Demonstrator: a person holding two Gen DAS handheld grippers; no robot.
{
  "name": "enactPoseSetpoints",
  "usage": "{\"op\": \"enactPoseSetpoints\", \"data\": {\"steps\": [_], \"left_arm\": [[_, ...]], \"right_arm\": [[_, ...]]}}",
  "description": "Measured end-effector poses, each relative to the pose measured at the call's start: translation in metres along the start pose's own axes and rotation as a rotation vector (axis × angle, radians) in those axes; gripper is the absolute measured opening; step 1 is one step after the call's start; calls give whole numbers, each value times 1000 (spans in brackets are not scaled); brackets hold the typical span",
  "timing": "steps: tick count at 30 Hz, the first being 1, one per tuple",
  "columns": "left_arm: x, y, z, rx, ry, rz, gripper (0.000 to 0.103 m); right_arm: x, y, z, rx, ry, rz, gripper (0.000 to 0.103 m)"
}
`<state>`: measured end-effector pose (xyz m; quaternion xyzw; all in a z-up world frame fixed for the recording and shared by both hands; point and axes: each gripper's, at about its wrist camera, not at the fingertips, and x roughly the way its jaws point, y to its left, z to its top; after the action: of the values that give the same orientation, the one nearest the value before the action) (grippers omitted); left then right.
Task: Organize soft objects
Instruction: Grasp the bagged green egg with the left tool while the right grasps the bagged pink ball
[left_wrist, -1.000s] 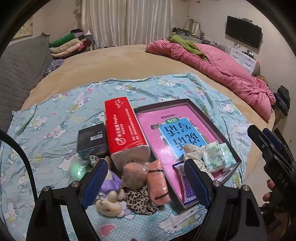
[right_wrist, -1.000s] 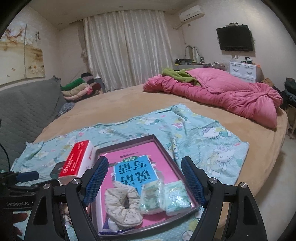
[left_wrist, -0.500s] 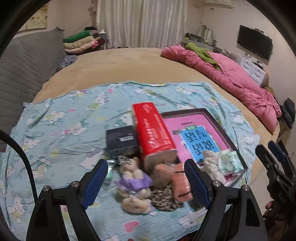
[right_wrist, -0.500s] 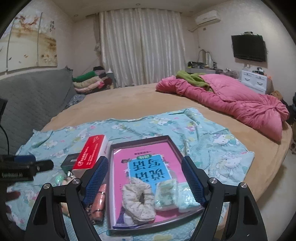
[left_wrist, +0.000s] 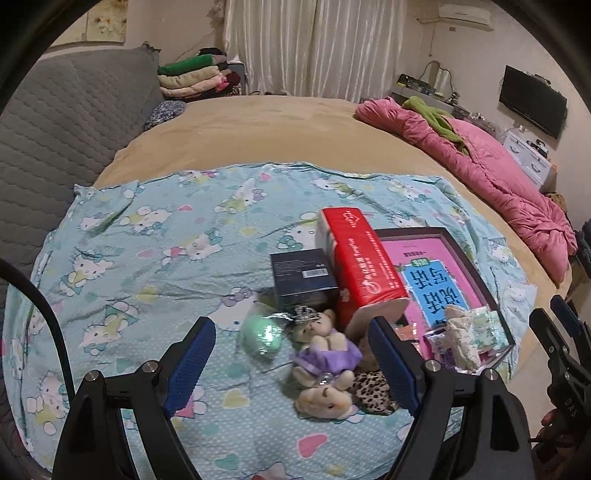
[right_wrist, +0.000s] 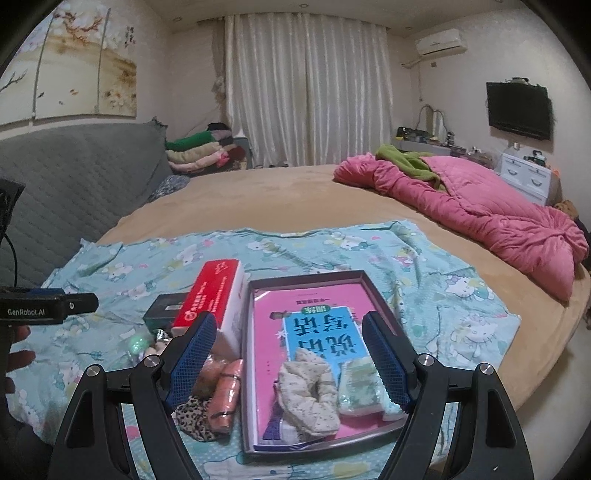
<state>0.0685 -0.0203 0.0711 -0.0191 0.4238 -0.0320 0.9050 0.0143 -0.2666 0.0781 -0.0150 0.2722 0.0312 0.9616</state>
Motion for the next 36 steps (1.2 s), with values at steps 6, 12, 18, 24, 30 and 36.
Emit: {"op": "enactPoseSetpoints", "data": {"steps": [6,12,18,24,30,36], "left_arm": [[0,13,-5,1,2,16,84],[12,32,-11,-38,25,15,84],[25,47,-19,-70,49,23,84],[39,51,-26,-71,71,6,84],[57,53,-35,-74,106,-17,84],[71,55,-41,-79,120,-32,84]], "right_arm": [[4,16,-3,-46,16,25,82],[11,30,-11,-91,39,46,82],[20,41,-20,-126,65,63,82],[31,50,-28,-152,96,75,82],[42,59,-37,-187,124,84,82],[52,65,-44,-206,155,87,82]]}}
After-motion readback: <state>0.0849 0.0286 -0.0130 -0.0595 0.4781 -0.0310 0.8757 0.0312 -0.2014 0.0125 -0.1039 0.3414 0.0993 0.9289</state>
